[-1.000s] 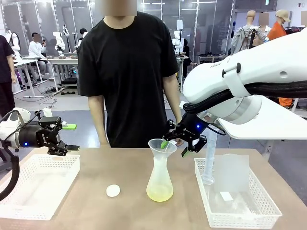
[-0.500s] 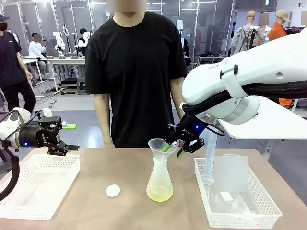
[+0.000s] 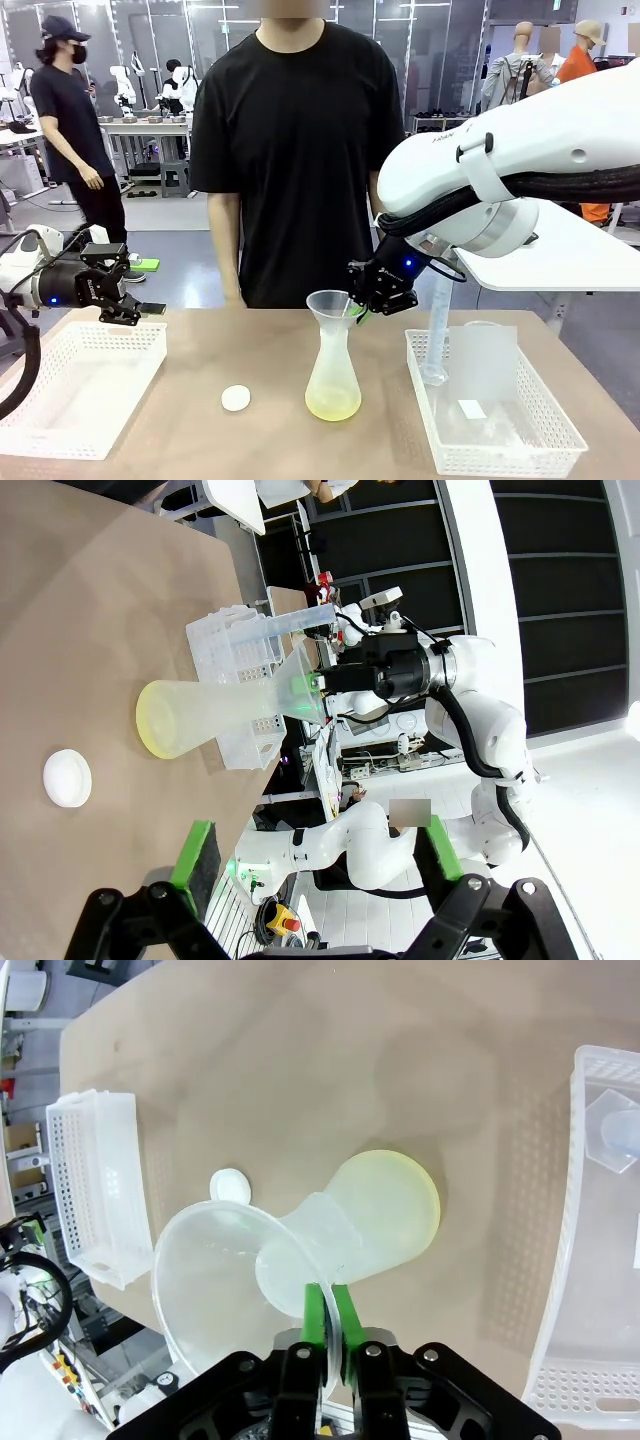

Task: Prepare the solutions needed for the experiment.
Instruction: Once the solution is in the Big flask , pick up the Plastic Funnel and place it back into the right Organizing basket.

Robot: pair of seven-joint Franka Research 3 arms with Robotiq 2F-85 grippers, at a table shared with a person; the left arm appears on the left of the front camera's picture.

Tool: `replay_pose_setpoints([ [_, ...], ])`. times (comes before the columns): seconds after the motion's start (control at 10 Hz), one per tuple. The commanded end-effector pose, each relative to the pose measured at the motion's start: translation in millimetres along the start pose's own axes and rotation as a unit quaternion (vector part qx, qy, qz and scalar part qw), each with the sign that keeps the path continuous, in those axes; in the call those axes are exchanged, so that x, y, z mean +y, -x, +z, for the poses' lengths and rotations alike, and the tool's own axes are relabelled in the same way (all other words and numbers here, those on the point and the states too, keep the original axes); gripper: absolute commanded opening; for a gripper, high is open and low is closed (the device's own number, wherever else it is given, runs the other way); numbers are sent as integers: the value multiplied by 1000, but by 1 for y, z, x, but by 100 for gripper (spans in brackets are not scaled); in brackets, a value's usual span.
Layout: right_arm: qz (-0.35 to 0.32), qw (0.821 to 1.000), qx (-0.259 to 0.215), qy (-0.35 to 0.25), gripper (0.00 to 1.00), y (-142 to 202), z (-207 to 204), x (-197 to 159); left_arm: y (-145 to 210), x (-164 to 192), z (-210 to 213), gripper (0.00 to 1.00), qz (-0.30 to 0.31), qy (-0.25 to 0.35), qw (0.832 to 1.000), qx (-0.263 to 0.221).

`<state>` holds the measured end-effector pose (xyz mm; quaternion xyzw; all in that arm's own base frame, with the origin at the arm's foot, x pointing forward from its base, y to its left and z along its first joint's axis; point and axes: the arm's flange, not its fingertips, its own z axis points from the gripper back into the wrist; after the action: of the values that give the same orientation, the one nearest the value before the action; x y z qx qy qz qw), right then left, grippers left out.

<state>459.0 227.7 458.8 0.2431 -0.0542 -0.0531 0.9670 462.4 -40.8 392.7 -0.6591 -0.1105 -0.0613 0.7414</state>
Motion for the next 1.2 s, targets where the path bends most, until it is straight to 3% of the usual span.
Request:
replay_pose_setpoints([
  [0.0,-18,1000,7,15,0,-3,-3,5,0,0,0,100,-5,0,1000,-1],
  [0.7,-8,1000,4,-12,4,1,3,2,0,0,0,100,-5,0,1000,-1],
  [1.1,3,999,-25,-28,4,8,16,7,0,0,0,100,-5,0,1000,-1],
])
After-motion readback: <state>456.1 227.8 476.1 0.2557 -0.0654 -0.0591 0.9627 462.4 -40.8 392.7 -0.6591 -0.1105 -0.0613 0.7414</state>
